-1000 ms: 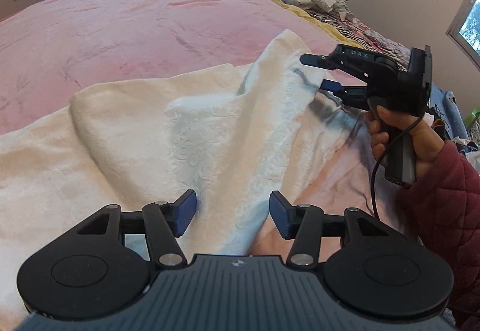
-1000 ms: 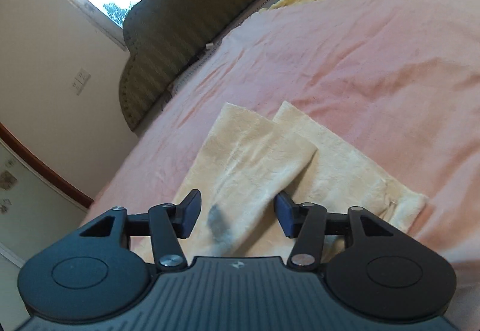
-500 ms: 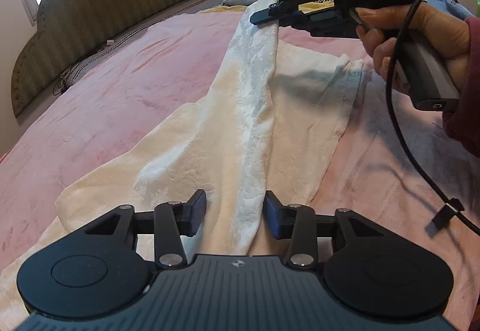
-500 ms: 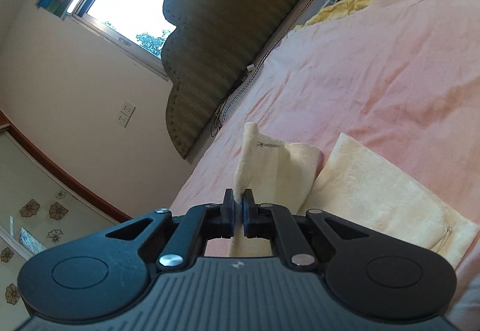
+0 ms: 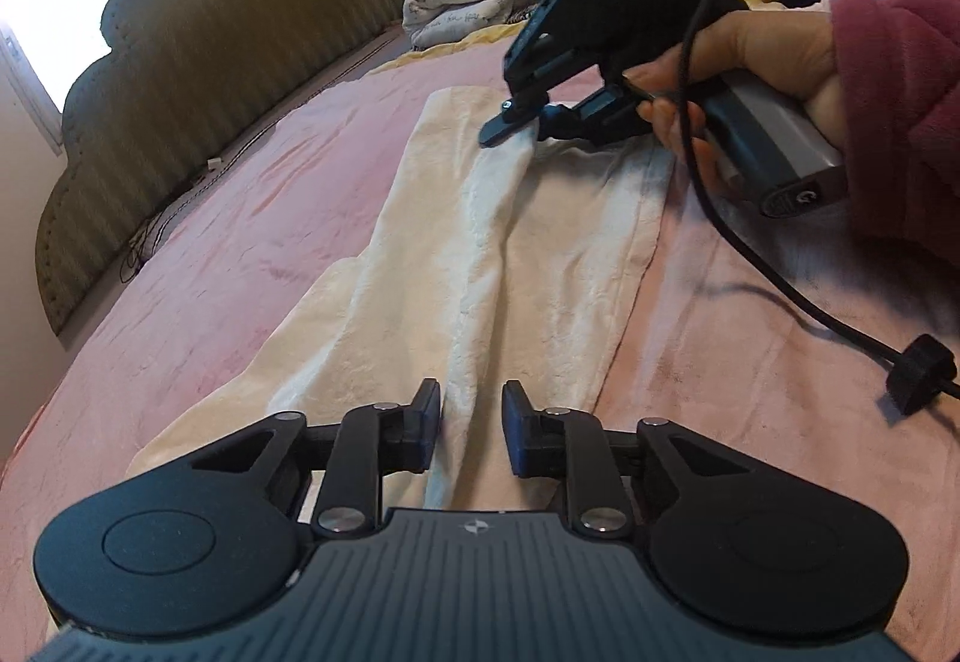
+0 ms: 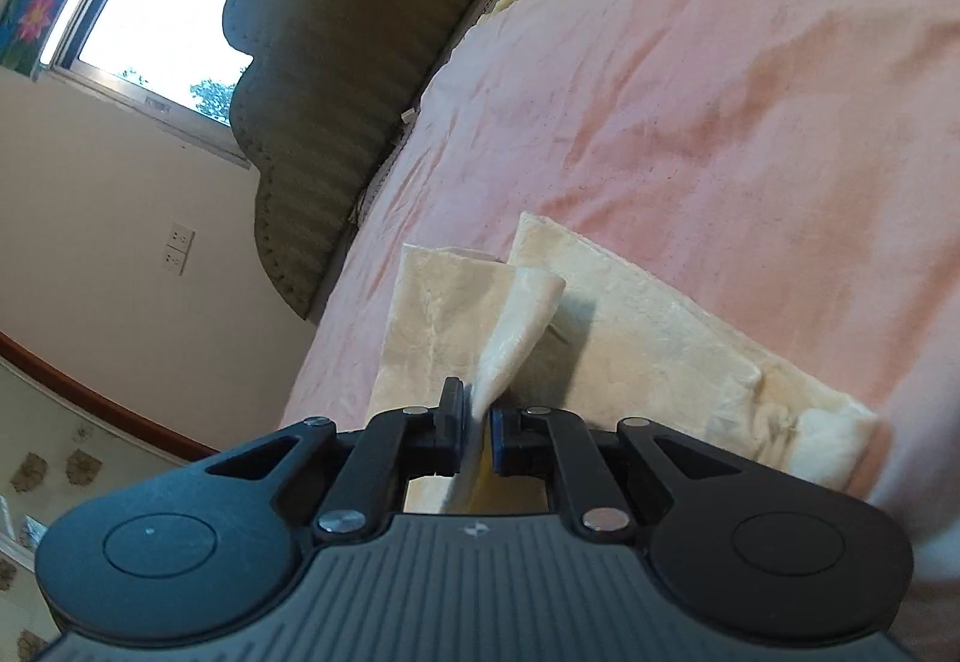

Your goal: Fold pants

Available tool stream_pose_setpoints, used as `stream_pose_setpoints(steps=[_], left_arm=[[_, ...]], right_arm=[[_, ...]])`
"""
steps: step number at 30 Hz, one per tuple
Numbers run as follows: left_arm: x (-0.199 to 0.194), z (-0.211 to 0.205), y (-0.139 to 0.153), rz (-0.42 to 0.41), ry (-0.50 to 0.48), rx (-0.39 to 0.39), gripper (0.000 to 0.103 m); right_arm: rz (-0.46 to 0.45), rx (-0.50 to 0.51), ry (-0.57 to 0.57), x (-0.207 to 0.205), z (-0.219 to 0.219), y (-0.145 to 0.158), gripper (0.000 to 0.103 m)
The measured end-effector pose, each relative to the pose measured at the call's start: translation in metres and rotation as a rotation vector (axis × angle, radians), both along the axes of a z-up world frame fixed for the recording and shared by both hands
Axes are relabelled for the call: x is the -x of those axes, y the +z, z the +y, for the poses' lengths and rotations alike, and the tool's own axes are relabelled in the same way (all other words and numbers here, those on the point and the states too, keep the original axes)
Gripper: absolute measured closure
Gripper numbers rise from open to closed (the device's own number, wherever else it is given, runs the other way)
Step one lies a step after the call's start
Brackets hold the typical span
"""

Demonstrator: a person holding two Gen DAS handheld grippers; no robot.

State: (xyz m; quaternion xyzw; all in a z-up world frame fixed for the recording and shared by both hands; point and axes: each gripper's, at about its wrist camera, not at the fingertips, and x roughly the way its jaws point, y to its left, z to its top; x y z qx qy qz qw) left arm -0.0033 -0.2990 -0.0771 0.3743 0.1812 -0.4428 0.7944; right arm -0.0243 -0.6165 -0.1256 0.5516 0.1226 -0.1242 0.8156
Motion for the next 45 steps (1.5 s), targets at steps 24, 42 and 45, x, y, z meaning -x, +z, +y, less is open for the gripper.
stream_pose_setpoints(steps=[24,42,45], left_arm=[[0.013,0.011,0.012,0.106,-0.022,0.065,0.1],[-0.03,0.125,0.069,0.122,0.325,0.193,0.026],[-0.05,0.168,0.06,0.149,0.463,0.158,0.022]], right_arm=[[0.101,0.187,-0.062,0.078,0.027,0.02,0.097],[0.151,0.689,0.421,-0.003,0.182,0.084,0.039],[0.253,0.742,0.532,-0.035,0.213,0.062,0.039]])
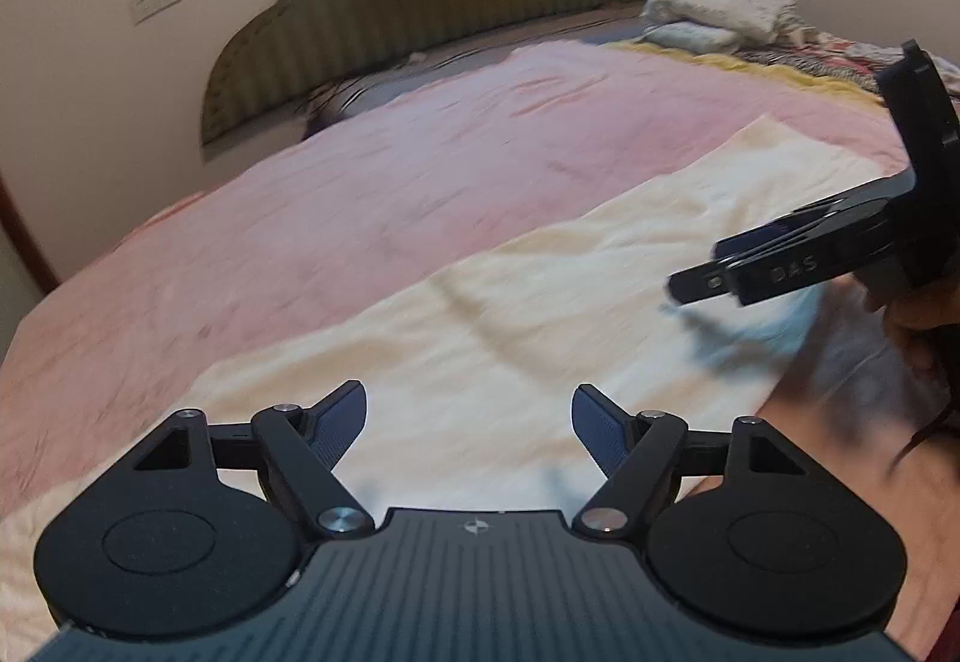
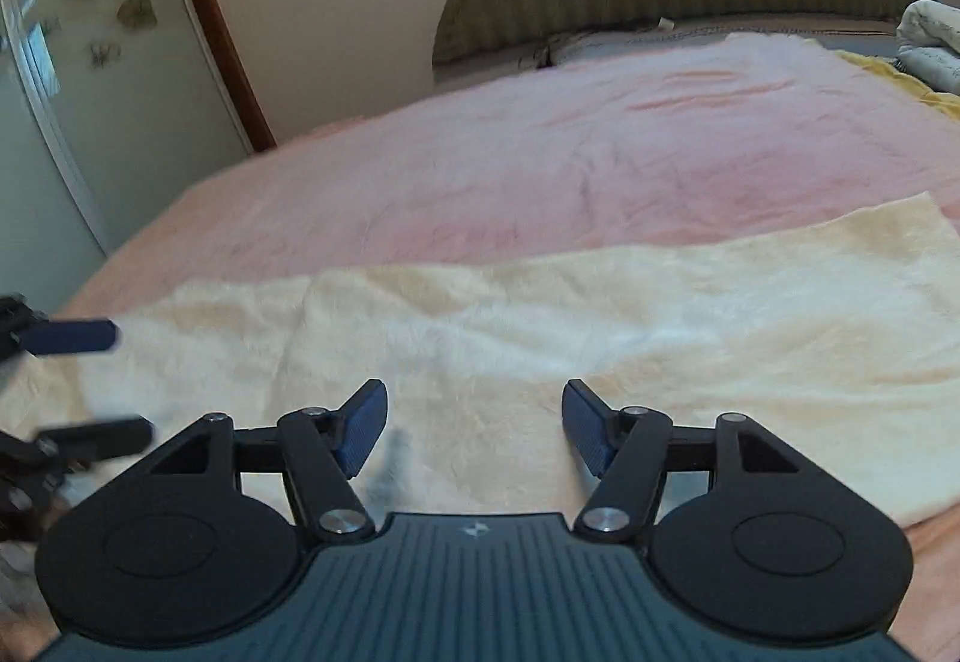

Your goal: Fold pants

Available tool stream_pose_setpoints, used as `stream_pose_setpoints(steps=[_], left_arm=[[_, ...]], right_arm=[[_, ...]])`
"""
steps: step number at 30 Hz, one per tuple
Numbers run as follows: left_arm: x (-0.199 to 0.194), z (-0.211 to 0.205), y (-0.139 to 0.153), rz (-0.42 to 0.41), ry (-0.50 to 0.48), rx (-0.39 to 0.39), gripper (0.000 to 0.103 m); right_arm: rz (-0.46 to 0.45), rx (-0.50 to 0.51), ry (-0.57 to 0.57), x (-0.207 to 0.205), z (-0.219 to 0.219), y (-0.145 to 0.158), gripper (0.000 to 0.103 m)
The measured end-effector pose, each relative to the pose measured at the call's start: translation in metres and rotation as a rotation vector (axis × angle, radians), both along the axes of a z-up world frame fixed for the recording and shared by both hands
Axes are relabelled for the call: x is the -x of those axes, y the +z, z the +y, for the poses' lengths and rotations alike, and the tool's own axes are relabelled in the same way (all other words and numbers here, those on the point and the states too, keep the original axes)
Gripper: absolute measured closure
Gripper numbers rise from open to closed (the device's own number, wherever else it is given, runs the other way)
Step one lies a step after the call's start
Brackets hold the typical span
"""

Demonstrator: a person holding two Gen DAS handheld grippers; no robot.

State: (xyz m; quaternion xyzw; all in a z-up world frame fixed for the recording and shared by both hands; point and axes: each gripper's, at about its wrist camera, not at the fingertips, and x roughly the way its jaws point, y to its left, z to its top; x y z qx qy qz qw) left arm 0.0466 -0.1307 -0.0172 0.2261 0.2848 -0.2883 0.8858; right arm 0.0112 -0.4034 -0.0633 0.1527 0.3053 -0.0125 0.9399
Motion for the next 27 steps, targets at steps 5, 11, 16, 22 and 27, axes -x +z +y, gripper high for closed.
stream_pose_setpoints(steps=[5,11,16,22,27], left_arm=[[-0.016,0.067,-0.008,0.064,0.229,-0.006,0.035],[0.002,0.17,0.025,-0.063,0.558,0.052,0.024],[0.004,0.259,0.039,-0.002,0.843,0.135,0.025],[0.007,0.332,0.045,0.186,0.983,0.455,0.025],[0.006,0.362,0.039,0.319,1.001,0.686,0.028]], right_arm=[[-0.043,0.082,-0.074,-0.006,0.026,0.009,0.037],[-0.212,0.262,0.449,-0.031,0.167,0.048,0.038],[-0.293,0.333,0.862,-0.042,0.286,0.051,0.05],[-0.361,0.48,1.133,-0.04,0.392,0.04,0.057],[-0.371,0.59,1.172,-0.046,0.434,0.024,0.07]])
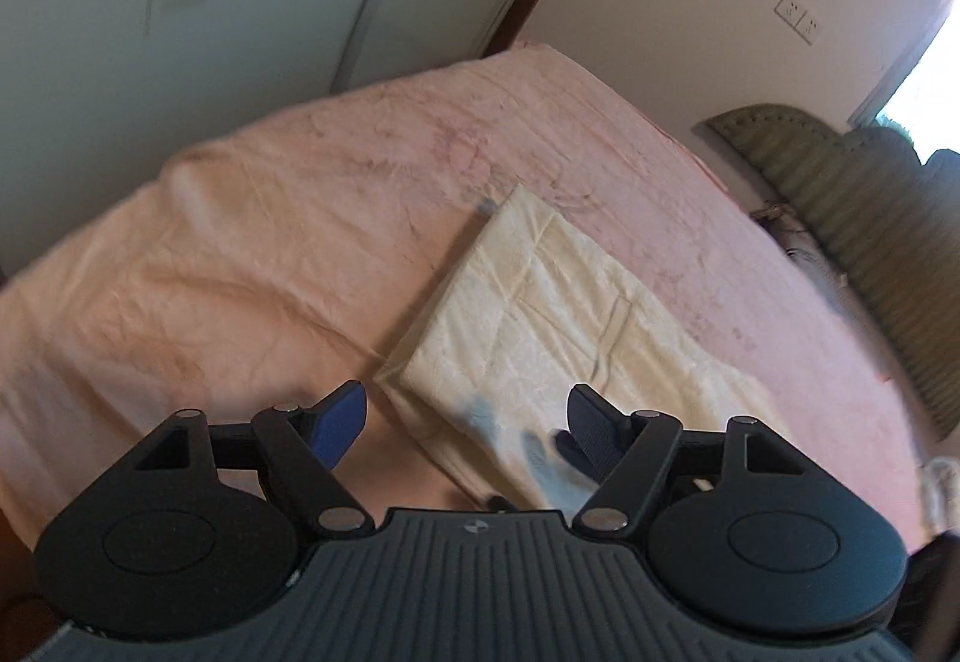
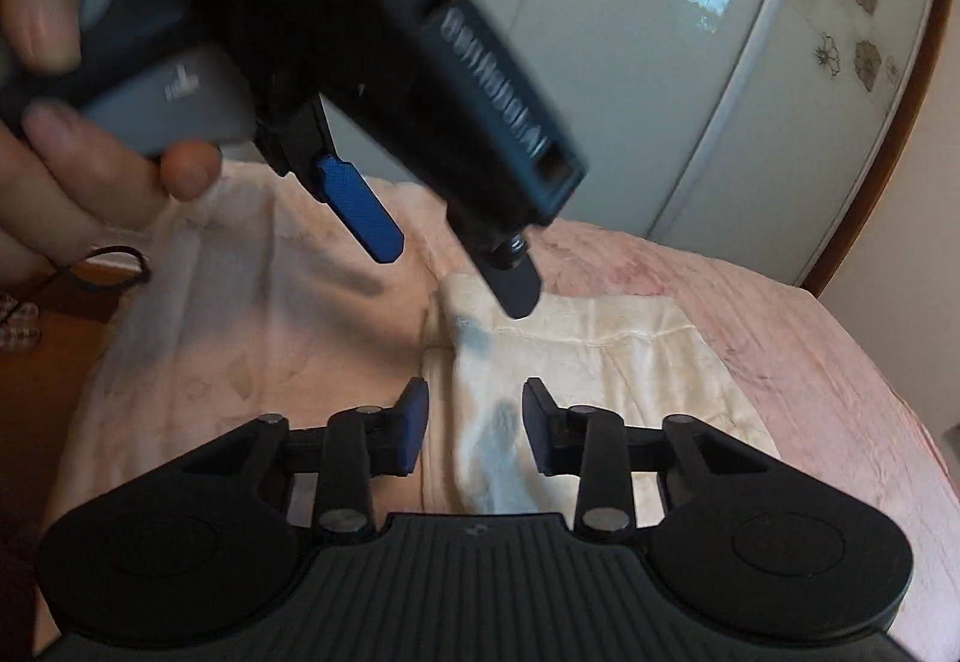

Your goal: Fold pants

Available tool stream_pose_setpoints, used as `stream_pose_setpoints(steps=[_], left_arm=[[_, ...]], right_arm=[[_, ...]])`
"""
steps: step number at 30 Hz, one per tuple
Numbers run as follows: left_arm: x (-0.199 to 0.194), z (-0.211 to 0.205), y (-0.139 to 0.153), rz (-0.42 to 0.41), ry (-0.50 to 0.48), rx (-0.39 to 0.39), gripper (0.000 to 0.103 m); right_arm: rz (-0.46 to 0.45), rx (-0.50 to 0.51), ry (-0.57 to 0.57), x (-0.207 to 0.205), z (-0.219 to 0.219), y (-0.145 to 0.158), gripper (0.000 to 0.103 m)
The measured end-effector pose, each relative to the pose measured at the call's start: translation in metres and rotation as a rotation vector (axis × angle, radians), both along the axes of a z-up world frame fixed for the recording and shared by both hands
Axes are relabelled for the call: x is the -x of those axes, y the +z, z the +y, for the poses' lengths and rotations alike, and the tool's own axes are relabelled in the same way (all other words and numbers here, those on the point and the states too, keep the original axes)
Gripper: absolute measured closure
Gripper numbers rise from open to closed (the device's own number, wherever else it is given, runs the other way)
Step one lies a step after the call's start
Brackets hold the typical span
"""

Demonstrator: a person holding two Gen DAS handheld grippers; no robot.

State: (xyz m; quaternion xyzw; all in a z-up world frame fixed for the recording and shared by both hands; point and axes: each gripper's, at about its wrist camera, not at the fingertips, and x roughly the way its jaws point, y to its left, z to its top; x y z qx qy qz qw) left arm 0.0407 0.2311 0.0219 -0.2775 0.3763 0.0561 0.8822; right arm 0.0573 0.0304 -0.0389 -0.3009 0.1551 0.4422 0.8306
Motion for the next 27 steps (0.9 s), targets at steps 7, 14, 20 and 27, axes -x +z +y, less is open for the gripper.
stream_pose_setpoints(steps=[7,14,20,27], left_arm=[[-0.009,0.005,-0.022,0.012,-0.025,0.277,0.034],[-0.027,0.009,-0.049,0.053,0.043,0.349,0.069],[-0.012,0.009,-0.044,0.014,0.081,0.274,0.099],[-0.014,0.001,-0.044,0.043,0.093,0.136,0.099]], right_arm=[[-0.024,0.022,-0.036,-0.008,0.009,-0.01,0.091],[0.109,-0.053,-0.064,-0.02,0.003,-0.005,0.092],[0.207,-0.116,-0.071,-0.041,0.0,-0.002,0.092],[0.233,-0.129,-0.069,-0.039,0.009,-0.01,0.091]])
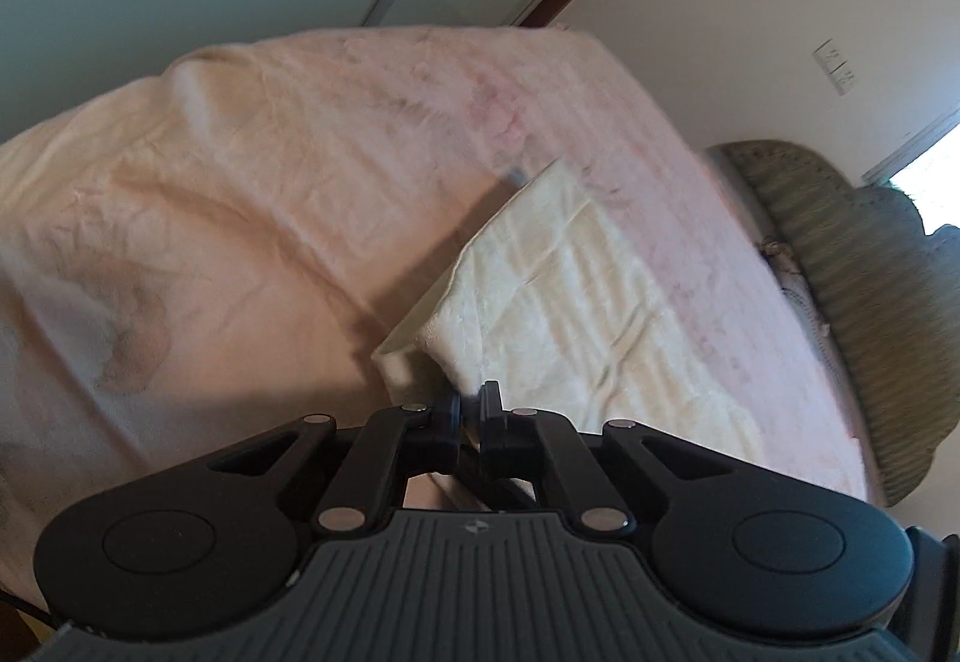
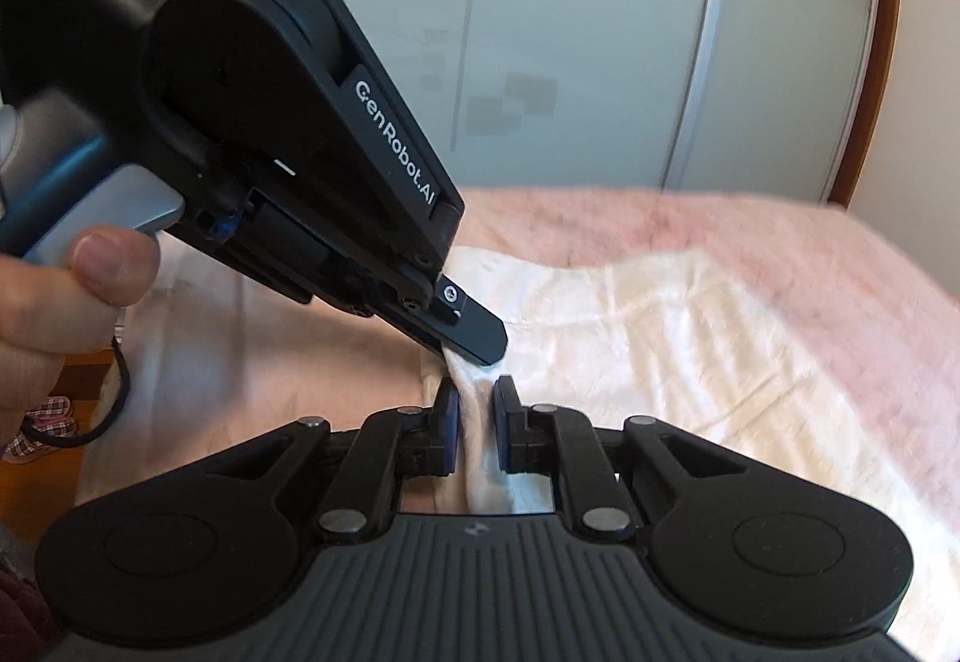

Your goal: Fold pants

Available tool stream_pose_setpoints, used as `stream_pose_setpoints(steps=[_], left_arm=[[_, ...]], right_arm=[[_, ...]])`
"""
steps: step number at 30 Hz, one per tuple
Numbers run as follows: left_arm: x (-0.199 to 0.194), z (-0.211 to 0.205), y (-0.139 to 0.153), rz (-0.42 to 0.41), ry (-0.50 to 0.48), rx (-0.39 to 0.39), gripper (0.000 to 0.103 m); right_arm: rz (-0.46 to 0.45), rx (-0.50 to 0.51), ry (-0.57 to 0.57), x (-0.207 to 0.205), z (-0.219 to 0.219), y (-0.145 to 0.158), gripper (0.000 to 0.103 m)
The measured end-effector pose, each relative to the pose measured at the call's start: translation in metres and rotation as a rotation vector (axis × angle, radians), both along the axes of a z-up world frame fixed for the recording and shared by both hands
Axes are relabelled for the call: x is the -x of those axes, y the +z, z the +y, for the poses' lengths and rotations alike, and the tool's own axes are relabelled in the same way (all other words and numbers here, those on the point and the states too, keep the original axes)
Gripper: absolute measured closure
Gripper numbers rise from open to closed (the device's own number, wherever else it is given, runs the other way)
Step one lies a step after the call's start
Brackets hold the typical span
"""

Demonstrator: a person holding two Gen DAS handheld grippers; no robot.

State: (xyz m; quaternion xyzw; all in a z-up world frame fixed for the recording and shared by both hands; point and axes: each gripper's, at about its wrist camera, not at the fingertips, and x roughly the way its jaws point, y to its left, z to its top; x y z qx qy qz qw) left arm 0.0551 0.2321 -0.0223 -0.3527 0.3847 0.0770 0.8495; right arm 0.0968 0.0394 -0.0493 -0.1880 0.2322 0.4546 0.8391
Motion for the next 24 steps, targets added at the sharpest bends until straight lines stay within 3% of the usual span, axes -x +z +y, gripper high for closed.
stream_pose_setpoints(steps=[4,6,7,9,13,15,18,20,24], left_arm=[[0.004,-0.006,0.005,-0.018,-0.016,-0.071,0.099],[0.005,-0.011,0.011,-0.019,-0.034,-0.12,0.099],[0.005,-0.014,0.014,-0.019,-0.04,-0.149,0.097],[0.006,-0.022,0.024,-0.018,-0.034,-0.233,0.076],[0.012,-0.038,0.047,-0.024,0.026,-0.439,0.072],[0.01,-0.044,0.056,-0.036,0.033,-0.478,0.072],[-0.006,-0.074,0.067,-0.072,-0.1,-0.454,0.072],[-0.018,-0.112,0.068,-0.095,-0.233,-0.474,0.061],[-0.031,-0.203,0.062,-0.194,-0.49,-0.516,0.046]], right_arm=[[0.138,-0.147,-0.049,-0.001,-0.045,0.018,0.09],[0.142,-0.207,-0.117,0.004,-0.086,0.033,0.09],[0.129,-0.21,-0.173,0.007,-0.109,0.039,0.09],[0.104,-0.18,-0.305,0.011,-0.157,0.043,0.09],[0.134,-0.143,-0.594,0.029,-0.253,0.029,0.09],[0.174,-0.178,-0.704,0.042,-0.293,0.019,0.089],[0.264,-0.19,-0.848,0.051,-0.334,-0.012,0.09],[0.278,-0.295,-0.857,0.06,-0.349,-0.015,0.089],[0.173,-0.321,-0.883,0.08,-0.359,0.004,0.089]])
